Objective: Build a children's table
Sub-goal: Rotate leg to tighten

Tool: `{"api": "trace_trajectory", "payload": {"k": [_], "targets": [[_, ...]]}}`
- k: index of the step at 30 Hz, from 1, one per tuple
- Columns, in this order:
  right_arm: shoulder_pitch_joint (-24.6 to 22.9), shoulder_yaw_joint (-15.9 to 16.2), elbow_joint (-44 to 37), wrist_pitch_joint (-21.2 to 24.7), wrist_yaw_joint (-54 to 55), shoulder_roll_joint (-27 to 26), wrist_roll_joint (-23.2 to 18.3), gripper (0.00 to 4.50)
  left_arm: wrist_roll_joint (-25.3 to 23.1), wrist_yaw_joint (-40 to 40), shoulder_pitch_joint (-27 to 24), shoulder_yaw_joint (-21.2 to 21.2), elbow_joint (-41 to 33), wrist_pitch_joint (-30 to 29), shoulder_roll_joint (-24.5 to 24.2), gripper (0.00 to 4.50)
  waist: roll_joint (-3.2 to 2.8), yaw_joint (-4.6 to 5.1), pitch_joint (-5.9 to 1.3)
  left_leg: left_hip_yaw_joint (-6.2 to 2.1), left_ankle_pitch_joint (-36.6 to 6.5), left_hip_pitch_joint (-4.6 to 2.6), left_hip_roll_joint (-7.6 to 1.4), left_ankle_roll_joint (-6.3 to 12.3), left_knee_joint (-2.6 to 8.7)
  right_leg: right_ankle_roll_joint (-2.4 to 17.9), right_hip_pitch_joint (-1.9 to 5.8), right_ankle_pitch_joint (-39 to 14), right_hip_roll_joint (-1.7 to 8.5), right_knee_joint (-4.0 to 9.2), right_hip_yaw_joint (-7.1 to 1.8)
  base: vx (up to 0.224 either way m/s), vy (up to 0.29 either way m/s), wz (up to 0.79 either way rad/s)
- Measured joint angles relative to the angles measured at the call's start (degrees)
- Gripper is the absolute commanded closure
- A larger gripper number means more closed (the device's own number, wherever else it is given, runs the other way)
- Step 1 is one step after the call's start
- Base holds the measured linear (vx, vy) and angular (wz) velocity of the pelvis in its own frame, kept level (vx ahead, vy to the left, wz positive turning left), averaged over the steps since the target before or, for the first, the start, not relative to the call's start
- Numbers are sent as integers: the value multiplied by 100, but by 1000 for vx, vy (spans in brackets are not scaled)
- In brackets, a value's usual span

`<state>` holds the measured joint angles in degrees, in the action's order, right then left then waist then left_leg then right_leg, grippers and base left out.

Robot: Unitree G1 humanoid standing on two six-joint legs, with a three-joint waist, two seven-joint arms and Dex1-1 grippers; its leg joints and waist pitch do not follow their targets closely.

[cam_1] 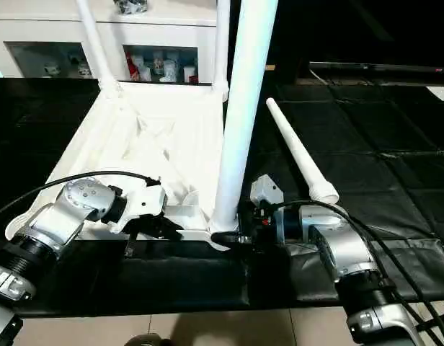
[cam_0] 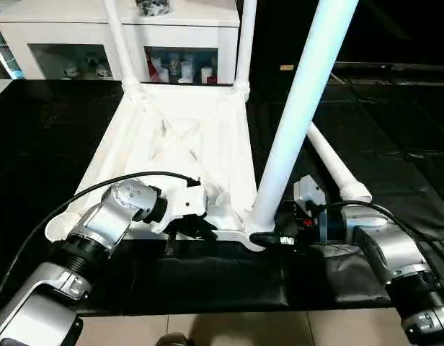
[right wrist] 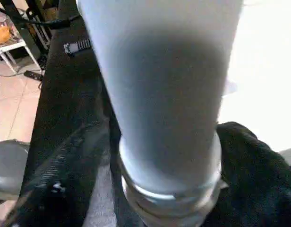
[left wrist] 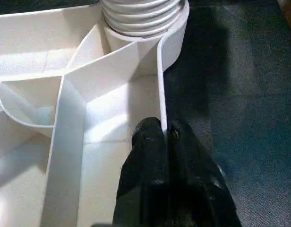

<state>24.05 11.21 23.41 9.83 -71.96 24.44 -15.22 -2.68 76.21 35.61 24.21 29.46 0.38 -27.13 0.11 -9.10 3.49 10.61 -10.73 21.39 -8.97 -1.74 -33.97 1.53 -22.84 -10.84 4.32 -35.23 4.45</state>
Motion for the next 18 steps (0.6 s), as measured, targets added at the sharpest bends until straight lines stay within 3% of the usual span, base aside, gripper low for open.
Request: {"api": "trace_trajectory", "payload": {"k": [10,18], "targets": [[32,38,102,-72,-119,-18,-4,167,3,100,0,29,-4,-11,-34,450,-4,-36,-3,0,0,-2,-2,0,-5,0,2,0,0,-5,0,0,0,0],[-323,-282,-159,323,432,-269,-106,177,27,-209,2,-119,-45,-855,279,450,-42,-47,-27,0,0,-24,-2,-1,-19,12,27,8,2,-9,0,0,0,0]]}}
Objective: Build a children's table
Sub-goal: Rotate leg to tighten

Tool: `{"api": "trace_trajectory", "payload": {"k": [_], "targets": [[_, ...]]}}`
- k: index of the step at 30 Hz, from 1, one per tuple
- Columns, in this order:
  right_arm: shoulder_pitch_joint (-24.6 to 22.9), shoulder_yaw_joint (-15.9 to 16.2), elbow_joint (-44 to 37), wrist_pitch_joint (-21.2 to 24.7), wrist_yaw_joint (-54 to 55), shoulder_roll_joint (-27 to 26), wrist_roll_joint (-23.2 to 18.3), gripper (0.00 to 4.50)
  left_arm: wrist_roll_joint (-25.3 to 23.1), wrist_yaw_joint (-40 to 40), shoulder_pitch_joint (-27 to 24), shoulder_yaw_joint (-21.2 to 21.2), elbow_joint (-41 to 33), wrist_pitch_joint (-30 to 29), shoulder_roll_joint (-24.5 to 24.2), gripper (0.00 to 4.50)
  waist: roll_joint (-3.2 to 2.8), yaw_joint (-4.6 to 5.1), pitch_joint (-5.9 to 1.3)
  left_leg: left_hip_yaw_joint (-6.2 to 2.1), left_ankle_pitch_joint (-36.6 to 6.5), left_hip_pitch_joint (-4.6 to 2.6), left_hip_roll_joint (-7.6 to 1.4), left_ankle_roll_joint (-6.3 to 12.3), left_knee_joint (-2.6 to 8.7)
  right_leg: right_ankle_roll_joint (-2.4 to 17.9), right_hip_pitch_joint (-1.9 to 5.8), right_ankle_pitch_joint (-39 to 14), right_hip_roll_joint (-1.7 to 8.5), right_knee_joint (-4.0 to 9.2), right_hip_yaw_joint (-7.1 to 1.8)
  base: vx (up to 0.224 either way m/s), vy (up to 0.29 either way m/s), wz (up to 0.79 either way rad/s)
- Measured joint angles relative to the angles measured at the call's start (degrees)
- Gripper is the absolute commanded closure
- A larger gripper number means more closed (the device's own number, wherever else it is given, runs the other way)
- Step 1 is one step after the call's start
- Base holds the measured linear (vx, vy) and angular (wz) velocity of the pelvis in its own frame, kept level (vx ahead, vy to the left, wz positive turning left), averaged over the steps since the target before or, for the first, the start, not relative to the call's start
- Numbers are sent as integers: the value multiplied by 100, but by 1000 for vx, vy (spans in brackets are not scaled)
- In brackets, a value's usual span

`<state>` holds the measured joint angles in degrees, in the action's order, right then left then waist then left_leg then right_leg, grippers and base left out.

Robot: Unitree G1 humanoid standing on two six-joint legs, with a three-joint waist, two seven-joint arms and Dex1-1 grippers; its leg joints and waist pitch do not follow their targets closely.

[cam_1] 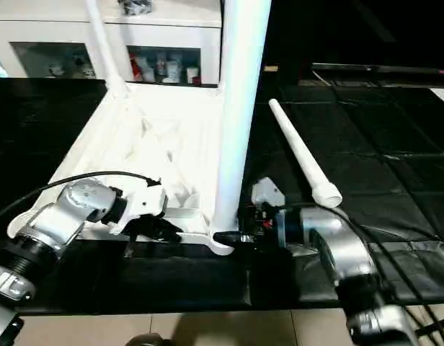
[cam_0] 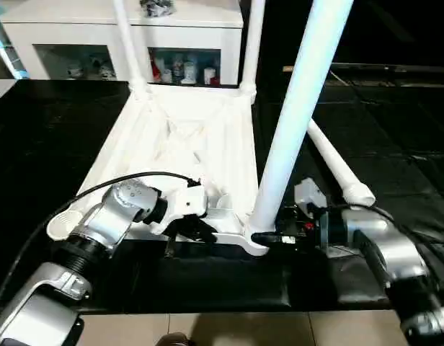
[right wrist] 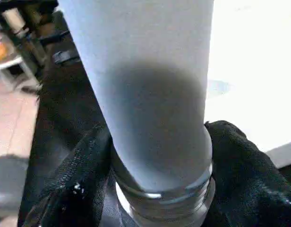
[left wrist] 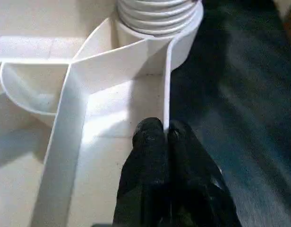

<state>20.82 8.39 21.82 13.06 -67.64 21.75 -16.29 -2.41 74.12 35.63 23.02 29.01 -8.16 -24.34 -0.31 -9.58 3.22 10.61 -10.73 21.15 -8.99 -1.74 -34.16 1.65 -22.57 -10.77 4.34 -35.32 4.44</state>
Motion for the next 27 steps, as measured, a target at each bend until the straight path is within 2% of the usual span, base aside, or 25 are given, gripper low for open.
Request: {"api": "trace_trajectory", "payload": {"k": [2,5,8,11,14,15,16,17,19,21,25,27], "targets": [[-44,-189,-21,141,646,-203,48,178,-14,-444,0,-124,28,-415,214,450,0,52,0,-2,0,-30,-1,-1,-2,-2,27,-1,0,2,1,0,0,0],[49,-534,110,383,1833,-660,147,178,-19,-1216,12,-378,73,-1164,684,450,-6,233,2,-6,0,-83,-1,-4,1,-39,64,-23,1,25,7,0,0,0],[435,-834,517,509,2947,-1157,290,178,-14,-2025,135,-638,174,-1815,1145,450,-10,411,4,-47,2,-81,-1,-7,-1,-41,63,-24,19,54,73,0,0,0],[825,-984,989,449,3777,-1469,377,178,-14,-2673,268,-791,337,-2079,1469,450,-14,501,6,-81,3,-78,-5,-11,0,-34,61,-19,22,79,119,0,0,0],[1081,-1046,1307,318,4249,-1643,467,178,-21,-3049,340,-859,432,-2135,1631,450,-14,547,6,-86,3,-78,-7,-12,4,-15,59,15,22,92,129,0,0,0],[1085,-1081,1329,270,4300,-1684,466,143,-23,-3074,345,-859,430,-2135,1639,450,-14,548,6,-85,3,-78,-7,-12,4,-16,59,39,21,96,128,0,0,0],[1085,-1097,1331,234,4335,-1709,468,143,-28,-3075,352,-859,426,-2134,1638,450,-14,546,6,-85,2,-78,-7,-15,5,-13,59,52,22,96,128,0,0,0],[1082,-1095,1331,173,4358,-1721,492,108,-67,-3076,354,-854,394,-2135,1637,450,-14,541,6,-84,-5,-77,-8,-25,6,-9,57,66,21,96,128,0,0,0],[1078,-1094,1326,92,4382,-1769,511,106,-114,-3075,354,-850,349,-2135,1626,450,-15,536,6,-83,-9,-74,-8,-32,20,19,49,94,21,96,128,0,0,0],[1071,-1113,1307,34,4381,-1807,518,81,-166,-3074,354,-843,295,-2135,1602,450,-17,518,5,-81,-9,-64,-13,-32,38,15,32,91,15,96,128,0,0,0],[823,-1119,1098,-126,4161,-1762,477,50,-167,-3041,348,-735,194,-2040,1476,450,-21,460,3,-76,-7,-10,-26,-35,37,18,-23,92,6,95,131,0,0,0],[649,-1089,991,-155,3967,-1708,459,25,-165,-2990,325,-723,155,-1993,1403,450,-23,465,4,-72,-6,1,-28,-35,33,21,-38,95,6,92,130,0,0,0]]}}
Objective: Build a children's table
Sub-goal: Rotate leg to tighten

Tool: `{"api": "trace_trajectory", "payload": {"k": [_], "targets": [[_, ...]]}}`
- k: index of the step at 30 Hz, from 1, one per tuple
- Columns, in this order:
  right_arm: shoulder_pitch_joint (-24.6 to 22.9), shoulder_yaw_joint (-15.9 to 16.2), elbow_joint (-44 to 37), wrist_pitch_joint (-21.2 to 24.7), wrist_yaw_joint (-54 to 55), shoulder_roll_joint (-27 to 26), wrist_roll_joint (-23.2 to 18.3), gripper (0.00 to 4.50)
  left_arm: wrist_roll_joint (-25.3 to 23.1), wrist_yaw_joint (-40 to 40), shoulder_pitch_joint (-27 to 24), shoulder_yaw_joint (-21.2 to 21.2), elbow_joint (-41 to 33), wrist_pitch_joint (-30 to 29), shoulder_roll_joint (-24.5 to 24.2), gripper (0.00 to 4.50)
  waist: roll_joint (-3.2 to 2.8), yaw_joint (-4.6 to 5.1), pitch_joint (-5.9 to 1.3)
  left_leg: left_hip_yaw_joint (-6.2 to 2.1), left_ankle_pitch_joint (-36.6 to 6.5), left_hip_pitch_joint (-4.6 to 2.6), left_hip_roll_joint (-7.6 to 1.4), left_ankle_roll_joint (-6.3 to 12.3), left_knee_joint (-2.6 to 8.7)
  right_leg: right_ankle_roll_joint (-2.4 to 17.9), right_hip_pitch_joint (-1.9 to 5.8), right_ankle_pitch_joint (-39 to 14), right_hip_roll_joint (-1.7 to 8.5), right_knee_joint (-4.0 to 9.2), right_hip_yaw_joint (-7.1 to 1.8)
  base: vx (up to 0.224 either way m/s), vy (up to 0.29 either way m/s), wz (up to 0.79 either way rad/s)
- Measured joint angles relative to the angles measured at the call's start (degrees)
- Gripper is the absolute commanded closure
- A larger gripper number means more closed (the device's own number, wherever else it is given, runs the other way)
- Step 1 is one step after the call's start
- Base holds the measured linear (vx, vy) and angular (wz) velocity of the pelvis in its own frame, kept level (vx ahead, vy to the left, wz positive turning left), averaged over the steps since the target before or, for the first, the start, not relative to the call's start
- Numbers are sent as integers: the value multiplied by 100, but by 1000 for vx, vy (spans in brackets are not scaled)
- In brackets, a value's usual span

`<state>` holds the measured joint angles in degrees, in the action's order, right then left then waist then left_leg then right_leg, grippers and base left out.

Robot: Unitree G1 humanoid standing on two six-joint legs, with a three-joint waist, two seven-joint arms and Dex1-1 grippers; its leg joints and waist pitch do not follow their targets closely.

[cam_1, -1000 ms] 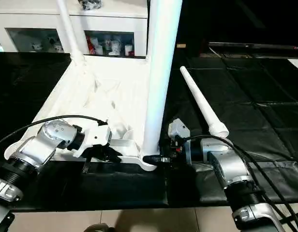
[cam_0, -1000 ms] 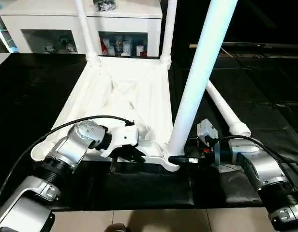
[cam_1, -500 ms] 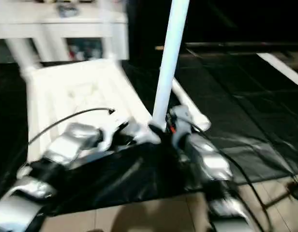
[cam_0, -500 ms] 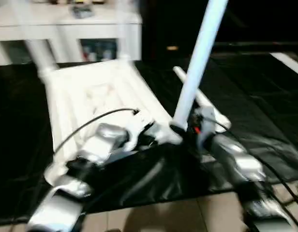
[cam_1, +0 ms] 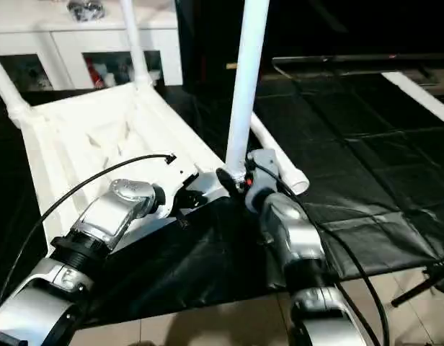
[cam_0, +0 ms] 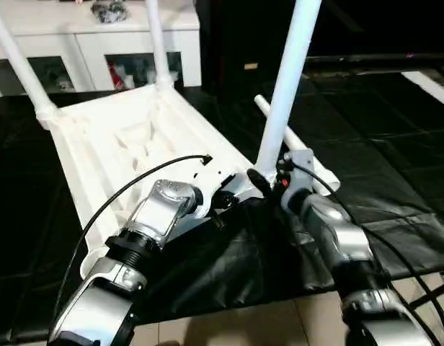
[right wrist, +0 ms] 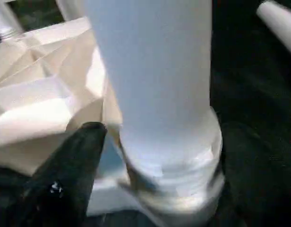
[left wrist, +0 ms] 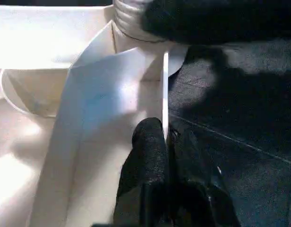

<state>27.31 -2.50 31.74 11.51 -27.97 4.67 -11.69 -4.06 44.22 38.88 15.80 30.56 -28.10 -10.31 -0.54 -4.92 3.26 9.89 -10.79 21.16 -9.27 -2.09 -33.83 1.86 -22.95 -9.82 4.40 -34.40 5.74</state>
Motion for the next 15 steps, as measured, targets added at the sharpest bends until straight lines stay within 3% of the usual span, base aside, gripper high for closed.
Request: {"api": "trace_trajectory", "payload": {"k": [3,9,15], "targets": [[-566,440,-525,-221,-766,481,39,14,-13,286,-143,94,-179,246,-276,450,-2,-21,1,2,-1,3,-4,0,1,0,-1,0,-2,5,1,0,0,0],[-760,525,-884,-148,-1615,970,-23,6,-3,791,-286,126,-268,602,-562,450,-13,-59,7,6,0,1,-5,-1,-4,5,3,4,-1,4,0,0,0,0],[-768,527,-1358,-11,-2830,1728,-444,6,194,1736,-447,263,-287,1354,-1197,450,-21,-191,11,7,-1,5,-7,-1,-2,-2,2,-1,-1,8,1,0,0,0]]}}
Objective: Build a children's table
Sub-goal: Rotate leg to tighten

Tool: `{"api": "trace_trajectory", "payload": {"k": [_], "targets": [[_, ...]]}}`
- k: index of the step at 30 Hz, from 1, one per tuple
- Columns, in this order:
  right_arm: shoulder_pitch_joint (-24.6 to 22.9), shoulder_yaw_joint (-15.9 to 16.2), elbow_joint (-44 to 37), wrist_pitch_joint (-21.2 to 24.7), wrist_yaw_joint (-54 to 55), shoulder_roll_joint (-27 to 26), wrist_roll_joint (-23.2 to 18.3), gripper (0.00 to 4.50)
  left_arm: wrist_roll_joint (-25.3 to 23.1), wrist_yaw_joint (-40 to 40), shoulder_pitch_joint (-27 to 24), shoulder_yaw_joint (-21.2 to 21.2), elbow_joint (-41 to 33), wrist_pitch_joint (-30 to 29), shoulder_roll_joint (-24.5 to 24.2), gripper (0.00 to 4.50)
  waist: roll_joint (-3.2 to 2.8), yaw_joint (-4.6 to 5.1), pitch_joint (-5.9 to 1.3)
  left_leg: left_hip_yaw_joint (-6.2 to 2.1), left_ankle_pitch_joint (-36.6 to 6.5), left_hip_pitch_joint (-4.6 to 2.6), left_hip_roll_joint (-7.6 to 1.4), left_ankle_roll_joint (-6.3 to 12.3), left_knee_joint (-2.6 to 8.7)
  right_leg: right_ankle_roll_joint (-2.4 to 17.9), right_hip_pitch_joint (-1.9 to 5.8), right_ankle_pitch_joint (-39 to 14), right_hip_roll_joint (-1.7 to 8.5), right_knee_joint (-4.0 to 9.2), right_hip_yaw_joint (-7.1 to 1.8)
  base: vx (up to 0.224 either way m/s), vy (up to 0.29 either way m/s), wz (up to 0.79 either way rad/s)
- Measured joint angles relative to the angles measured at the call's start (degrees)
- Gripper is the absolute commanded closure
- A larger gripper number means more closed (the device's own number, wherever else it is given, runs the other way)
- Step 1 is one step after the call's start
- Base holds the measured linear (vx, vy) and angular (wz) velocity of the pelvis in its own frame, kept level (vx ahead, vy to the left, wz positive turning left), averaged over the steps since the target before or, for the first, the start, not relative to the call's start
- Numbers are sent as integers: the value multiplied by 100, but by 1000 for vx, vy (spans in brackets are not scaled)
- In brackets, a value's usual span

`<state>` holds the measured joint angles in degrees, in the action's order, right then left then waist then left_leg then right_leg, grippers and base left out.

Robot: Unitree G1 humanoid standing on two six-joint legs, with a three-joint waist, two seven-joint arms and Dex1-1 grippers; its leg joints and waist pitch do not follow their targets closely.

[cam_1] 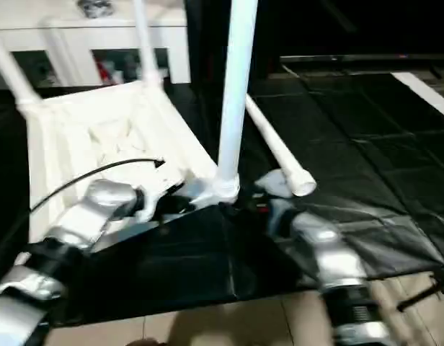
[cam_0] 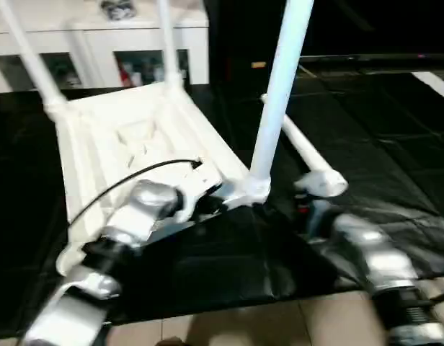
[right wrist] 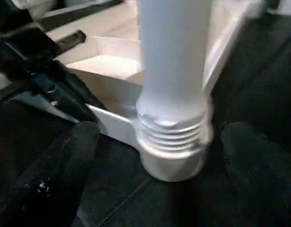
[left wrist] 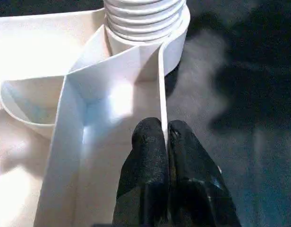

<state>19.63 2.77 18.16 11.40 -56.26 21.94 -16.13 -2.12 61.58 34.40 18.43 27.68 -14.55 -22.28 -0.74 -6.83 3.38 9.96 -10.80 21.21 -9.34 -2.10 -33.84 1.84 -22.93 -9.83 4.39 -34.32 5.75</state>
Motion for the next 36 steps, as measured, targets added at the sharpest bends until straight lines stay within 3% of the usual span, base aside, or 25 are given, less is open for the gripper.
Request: {"api": "trace_trajectory", "payload": {"k": [4,11,23,24,28,29,36], "targets": [[-2,219,-109,28,-603,312,18,6,17,591,-27,128,-30,336,-244,450,1,-143,-1,4,0,2,0,1,-3,-2,2,-2,2,2,0,0,0,0],[126,691,320,-473,-1123,348,352,6,31,1392,-28,476,-50,972,-412,450,1,-305,-1,64,1,5,-32,3,-14,-3,16,-2,10,2,-2,0,0,0],[516,989,688,-972,-1672,355,545,6,13,1639,8,660,-27,1322,-354,450,6,-296,-4,112,2,5,-57,4,-27,-11,10,-7,13,-10,-5,0,0,0],[523,1006,703,-972,-1696,355,543,35,14,1646,9,663,-23,1335,-354,450,6,-300,-4,112,1,5,-57,4,-27,-12,11,-8,12,-10,-5,0,0,0],[530,1026,740,-968,-1832,354,523,48,12,1679,30,667,18,1366,-357,450,6,-305,-4,114,1,6,-58,5,-27,-13,10,-8,13,-10,-5,0,0,0],[531,1026,751,-965,-1864,354,521,72,9,1682,34,672,23,1369,-358,450,6,-303,-4,114,1,6,-58,5,-28,-13,10,-8,13,-11,-5,0,0,0],[545,1043,910,-968,-2021,348,470,128,4,1682,37,674,39,1384,-359,450,6,-298,-4,114,1,4,-59,5,-32,-13,11,-8,13,-15,-5,0,0,0]]}}
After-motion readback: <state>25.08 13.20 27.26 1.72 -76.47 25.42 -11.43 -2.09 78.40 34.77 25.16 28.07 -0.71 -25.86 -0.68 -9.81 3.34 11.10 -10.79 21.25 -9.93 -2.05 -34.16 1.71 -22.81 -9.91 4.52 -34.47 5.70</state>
